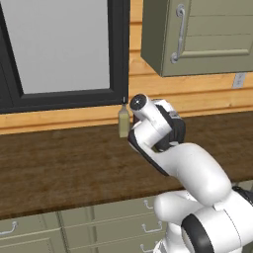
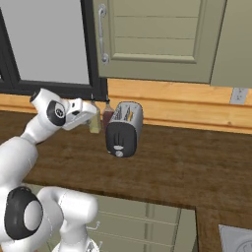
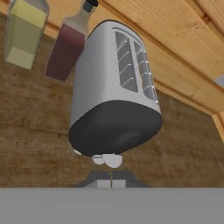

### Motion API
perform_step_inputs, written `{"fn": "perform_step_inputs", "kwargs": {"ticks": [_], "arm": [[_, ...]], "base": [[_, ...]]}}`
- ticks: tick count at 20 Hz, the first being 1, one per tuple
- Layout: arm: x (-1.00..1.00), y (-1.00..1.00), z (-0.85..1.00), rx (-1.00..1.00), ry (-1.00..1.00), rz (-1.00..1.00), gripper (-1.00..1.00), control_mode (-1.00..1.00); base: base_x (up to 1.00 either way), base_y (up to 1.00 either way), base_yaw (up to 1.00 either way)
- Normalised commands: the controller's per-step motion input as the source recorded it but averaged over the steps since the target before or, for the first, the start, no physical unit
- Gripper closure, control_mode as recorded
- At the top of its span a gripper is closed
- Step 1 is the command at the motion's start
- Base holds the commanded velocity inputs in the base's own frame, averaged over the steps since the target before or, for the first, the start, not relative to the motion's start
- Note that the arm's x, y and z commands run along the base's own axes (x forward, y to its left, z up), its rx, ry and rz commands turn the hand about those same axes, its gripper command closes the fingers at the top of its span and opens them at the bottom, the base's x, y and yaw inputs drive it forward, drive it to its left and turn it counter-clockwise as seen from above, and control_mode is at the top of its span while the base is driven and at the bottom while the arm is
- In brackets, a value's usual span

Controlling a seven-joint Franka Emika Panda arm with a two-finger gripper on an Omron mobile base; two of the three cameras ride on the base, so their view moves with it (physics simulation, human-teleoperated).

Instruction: Start the toaster. Once the lever pops up, take the bread to the plate on the dining counter.

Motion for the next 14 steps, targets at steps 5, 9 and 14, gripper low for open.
{"fn": "perform_step_inputs", "kwargs": {"ticks": [5, 9, 14], "arm": [[0.00, 0.00, 0.00, 0.00, 0.00, 0.00, 1.00, -1.00], [0.00, 0.00, 0.00, 0.00, 0.00, 0.00, 1.00, -1.00], [0.00, 0.00, 0.00, 0.00, 0.00, 0.00, 1.00, -1.00]], "base": [[0.00, 0.00, 0.00], [0.00, 0.00, 0.00], [0.00, 0.00, 0.00]]}}
